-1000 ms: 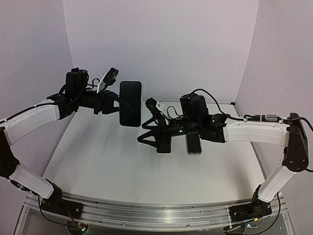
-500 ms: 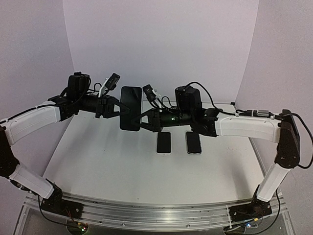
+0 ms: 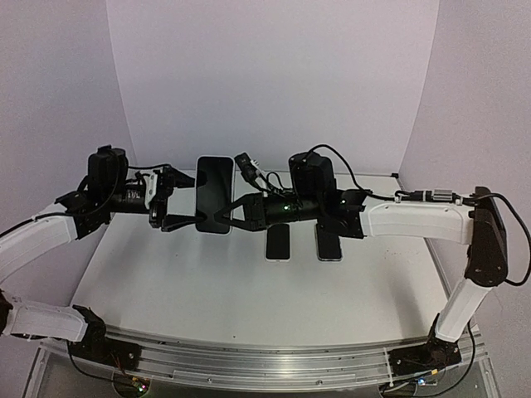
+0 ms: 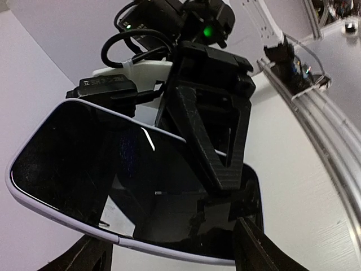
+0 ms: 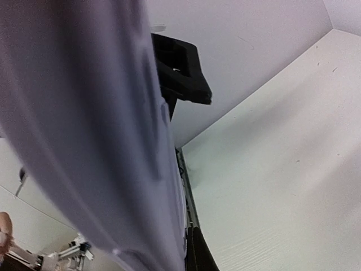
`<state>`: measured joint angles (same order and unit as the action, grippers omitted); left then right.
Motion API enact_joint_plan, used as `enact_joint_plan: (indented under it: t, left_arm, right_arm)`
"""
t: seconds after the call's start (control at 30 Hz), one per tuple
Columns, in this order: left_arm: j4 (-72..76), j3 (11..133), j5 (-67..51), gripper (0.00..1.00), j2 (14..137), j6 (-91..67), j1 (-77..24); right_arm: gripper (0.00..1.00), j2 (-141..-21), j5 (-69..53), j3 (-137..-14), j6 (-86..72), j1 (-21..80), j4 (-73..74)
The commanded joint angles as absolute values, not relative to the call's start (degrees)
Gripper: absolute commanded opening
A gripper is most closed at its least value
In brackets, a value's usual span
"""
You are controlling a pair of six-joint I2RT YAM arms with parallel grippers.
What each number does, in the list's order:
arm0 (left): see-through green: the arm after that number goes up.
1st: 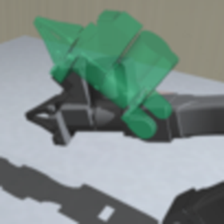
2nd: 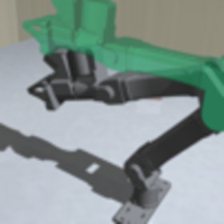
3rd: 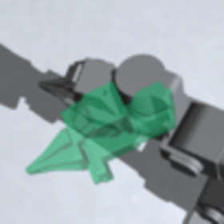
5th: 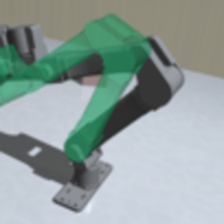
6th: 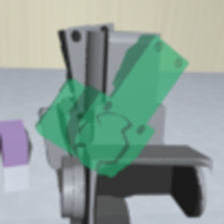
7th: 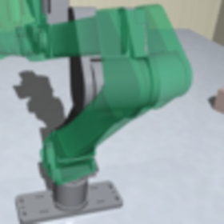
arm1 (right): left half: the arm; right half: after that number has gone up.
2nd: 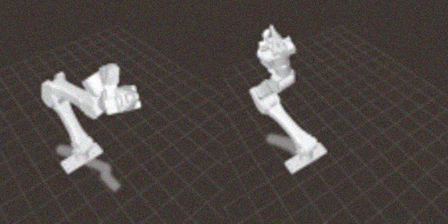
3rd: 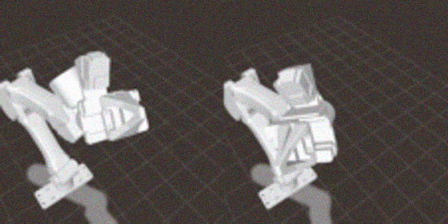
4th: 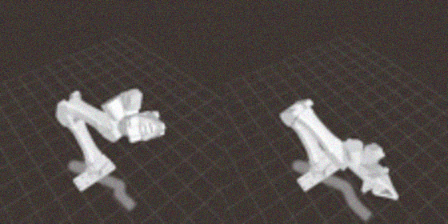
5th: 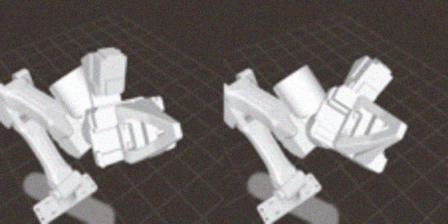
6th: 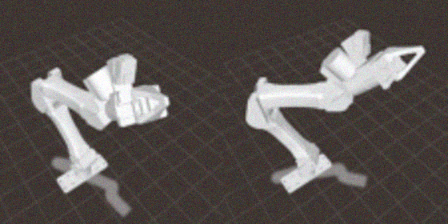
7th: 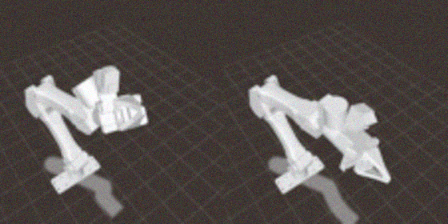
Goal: Take the phone out of the phone case
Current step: Adjust the phone.
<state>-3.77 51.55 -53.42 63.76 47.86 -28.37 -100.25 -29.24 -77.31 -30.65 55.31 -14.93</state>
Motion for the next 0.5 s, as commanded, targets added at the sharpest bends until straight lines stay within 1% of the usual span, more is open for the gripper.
enact_joint_plan:
  t: [0.0,0.07,0.13,0.17,0.27,0.37,0.4,0.47]
  left_arm:
    - [23.5,37.0,-48.7,0.72,58.7,93.4,-28.7]
    - [32.2,34.9,-48.6,0.73,60.4,97.7,-28.7]
    - [34.7,35.7,-48.2,0.74,61.6,97.6,-28.7]
    - [33.8,36.8,-47.9,0.74,61.8,97.1,-28.7]
    - [21.5,41.2,-48.3,0.73,60.7,94.3,-28.7]
    - [7.6,46.1,-51.4,0.74,59.9,92.6,-28.7]
    - [6.1,45.9,-51.5,0.74,59.6,93.5,-28.7]
    - [8.4,44.0,-49.3,0.74,59.4,94.3,-28.7]
  right_arm:
    - [0.00,-100.1,-26.4,-79.2,-42.2,53.2,-14.1]
    - [0.00,-100.6,-26.7,-79.8,-42.7,53.2,-13.2]
    - [0.00,-100.7,-26.9,-80.2,-42.7,53.2,-12.8]
    - [0.00,-100.6,-26.7,-80.3,-42.6,53.2,-12.7]
    - [0.00,-100.1,-26.0,-80.0,-41.2,53.2,-12.6]
    - [0.00,-100.1,-26.2,-80.0,-39.7,53.2,-12.6]
    - [0.00,-100.0,-25.7,-79.7,-39.8,53.2,-12.5]
    - [0.00,-99.7,-25.2,-79.2,-41.1,52.7,-12.4]
